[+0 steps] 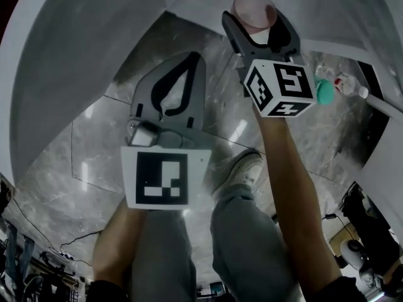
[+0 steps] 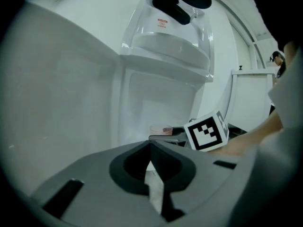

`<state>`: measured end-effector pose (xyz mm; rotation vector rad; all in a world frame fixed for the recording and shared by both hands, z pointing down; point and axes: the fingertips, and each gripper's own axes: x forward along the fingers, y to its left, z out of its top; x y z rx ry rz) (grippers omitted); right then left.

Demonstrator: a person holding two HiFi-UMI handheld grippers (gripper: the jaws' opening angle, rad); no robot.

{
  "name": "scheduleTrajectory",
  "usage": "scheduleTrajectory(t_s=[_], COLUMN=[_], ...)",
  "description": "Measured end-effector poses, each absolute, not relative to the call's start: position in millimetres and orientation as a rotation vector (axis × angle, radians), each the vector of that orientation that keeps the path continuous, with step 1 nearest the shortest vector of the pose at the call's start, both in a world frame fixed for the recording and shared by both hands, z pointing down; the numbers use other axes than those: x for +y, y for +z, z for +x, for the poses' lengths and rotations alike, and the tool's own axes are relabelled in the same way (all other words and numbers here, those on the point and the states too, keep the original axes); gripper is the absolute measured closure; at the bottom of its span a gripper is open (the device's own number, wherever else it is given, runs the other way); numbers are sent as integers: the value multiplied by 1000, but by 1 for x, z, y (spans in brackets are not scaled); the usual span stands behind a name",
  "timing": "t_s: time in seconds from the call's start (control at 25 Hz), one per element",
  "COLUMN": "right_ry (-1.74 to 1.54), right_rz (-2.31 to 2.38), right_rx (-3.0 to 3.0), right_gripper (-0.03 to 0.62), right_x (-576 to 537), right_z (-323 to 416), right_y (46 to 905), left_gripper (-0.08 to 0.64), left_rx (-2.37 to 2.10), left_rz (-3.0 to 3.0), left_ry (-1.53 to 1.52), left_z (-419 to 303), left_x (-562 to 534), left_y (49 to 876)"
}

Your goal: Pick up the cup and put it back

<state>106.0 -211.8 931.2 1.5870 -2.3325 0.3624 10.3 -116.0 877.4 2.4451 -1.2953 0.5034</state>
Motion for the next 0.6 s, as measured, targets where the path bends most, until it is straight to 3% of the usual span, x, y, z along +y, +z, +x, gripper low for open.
scheduleTrajectory(t_s=[0.6], right_ry=[416], right_rz=[1750], right_rx=[-2280], right_gripper=[212], right_x=[-253], right_z=[127], right_y=[961], left_gripper=[548], left_rx=[-1313], left_rz=[2454], left_ry=[460], left_z=[4], left_x=[-132], left_y=[890])
